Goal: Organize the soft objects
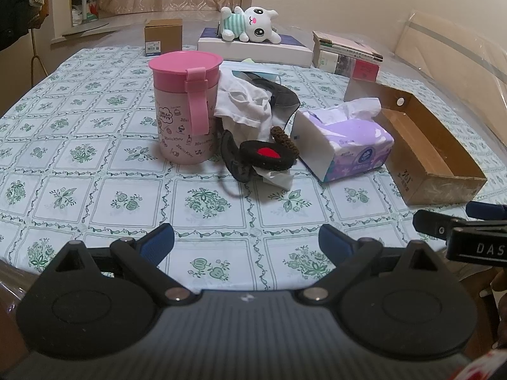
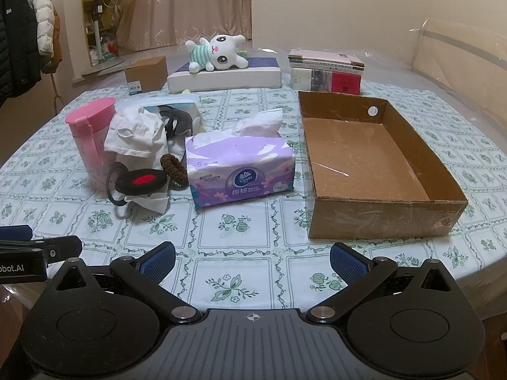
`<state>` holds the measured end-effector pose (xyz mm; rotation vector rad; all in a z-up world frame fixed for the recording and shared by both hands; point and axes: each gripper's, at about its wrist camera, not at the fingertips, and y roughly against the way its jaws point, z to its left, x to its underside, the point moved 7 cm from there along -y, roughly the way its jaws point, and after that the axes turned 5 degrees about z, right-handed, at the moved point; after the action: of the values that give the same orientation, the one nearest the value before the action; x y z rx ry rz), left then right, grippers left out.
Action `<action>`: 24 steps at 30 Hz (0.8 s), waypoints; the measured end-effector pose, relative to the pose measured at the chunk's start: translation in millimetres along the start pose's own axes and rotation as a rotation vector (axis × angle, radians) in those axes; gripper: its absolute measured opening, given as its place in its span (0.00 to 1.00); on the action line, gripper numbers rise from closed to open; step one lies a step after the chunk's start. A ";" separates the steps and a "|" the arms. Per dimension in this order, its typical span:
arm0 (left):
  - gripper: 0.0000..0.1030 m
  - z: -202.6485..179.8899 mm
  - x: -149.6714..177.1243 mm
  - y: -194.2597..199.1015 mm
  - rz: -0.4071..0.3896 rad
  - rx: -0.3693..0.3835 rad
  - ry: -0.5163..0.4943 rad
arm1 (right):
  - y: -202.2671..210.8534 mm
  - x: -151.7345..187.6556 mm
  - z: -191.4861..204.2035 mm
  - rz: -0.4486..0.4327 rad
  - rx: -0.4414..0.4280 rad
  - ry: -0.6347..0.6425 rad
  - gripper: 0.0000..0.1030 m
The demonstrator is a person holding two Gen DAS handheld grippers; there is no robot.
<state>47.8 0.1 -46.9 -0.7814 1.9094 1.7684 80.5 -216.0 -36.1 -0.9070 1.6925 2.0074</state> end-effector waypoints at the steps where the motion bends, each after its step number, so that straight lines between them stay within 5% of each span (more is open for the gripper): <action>1: 0.94 0.0 0.0 0.0 0.000 -0.001 0.000 | 0.0 0.0 -0.1 0.000 0.000 0.000 1.00; 24: 0.94 1.2 1.3 -1.9 0.005 0.005 0.009 | -1.5 0.1 -0.7 0.002 -0.001 -0.002 1.00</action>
<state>48.0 1.1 -49.3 -0.7845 1.9224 1.7659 81.6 -216.4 -37.3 -0.9031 1.6922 2.0103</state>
